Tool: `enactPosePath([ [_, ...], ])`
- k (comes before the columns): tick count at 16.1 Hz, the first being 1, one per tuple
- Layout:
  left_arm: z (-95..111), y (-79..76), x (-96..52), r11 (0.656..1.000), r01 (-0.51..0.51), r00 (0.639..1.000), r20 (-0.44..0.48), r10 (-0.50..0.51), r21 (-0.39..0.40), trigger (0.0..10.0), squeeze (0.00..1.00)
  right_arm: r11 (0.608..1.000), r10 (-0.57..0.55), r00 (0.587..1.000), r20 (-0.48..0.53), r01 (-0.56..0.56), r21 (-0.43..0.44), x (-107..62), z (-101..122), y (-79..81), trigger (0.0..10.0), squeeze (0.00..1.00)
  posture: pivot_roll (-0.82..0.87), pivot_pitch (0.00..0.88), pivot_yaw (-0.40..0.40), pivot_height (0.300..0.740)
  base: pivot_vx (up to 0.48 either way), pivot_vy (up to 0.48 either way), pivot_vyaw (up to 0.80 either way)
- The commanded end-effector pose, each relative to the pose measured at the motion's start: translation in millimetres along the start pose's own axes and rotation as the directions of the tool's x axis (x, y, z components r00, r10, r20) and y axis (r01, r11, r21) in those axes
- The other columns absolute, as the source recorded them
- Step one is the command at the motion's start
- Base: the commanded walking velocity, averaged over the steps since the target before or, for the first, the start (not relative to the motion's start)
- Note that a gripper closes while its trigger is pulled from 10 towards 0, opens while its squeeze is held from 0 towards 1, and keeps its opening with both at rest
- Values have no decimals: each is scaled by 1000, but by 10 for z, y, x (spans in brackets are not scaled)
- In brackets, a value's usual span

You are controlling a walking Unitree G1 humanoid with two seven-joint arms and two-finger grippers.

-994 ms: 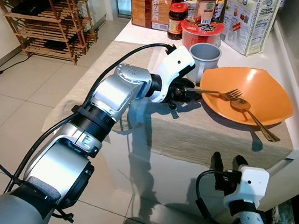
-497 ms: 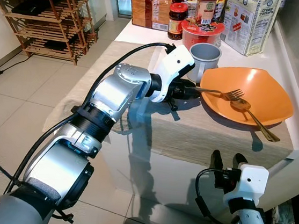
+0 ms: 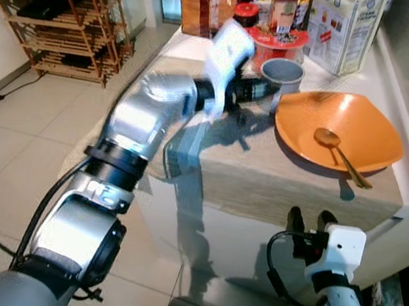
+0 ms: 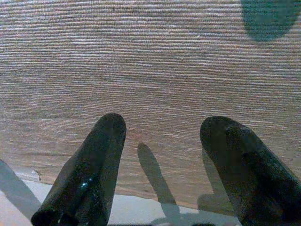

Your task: Setting the table

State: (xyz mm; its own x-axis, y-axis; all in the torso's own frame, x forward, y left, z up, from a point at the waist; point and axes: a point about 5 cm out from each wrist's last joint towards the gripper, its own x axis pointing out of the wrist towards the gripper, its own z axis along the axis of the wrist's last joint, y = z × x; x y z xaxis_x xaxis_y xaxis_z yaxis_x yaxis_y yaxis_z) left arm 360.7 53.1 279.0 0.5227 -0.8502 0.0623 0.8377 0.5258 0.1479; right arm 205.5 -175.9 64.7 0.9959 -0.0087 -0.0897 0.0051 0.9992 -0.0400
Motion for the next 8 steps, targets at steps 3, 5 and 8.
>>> enactPosePath([
  [3, 209, 34, -169, 997, -60, 984, 165, 68, -56, 0, 0, 1000, 24, 999, -28, -24, -7, 12, -48, 34, 10000, 0, -68, 18, 83, 740, 0, 0, 0],
  [5, 204, 92, -266, 987, -140, 970, 189, 153, -80, 0, 0, 999, 31, 999, -32, -31, -9, 30, -65, 32, 10000, 0, -60, 7, 81, 740, 0, 0, 0],
  [8, -83, 347, -570, 913, -400, 905, 122, 407, -76, 0, 0, 1000, 26, 1000, -16, -26, -7, 74, -43, 20, 10000, 0, -51, 0, 81, 740, 0, 0, 0],
])
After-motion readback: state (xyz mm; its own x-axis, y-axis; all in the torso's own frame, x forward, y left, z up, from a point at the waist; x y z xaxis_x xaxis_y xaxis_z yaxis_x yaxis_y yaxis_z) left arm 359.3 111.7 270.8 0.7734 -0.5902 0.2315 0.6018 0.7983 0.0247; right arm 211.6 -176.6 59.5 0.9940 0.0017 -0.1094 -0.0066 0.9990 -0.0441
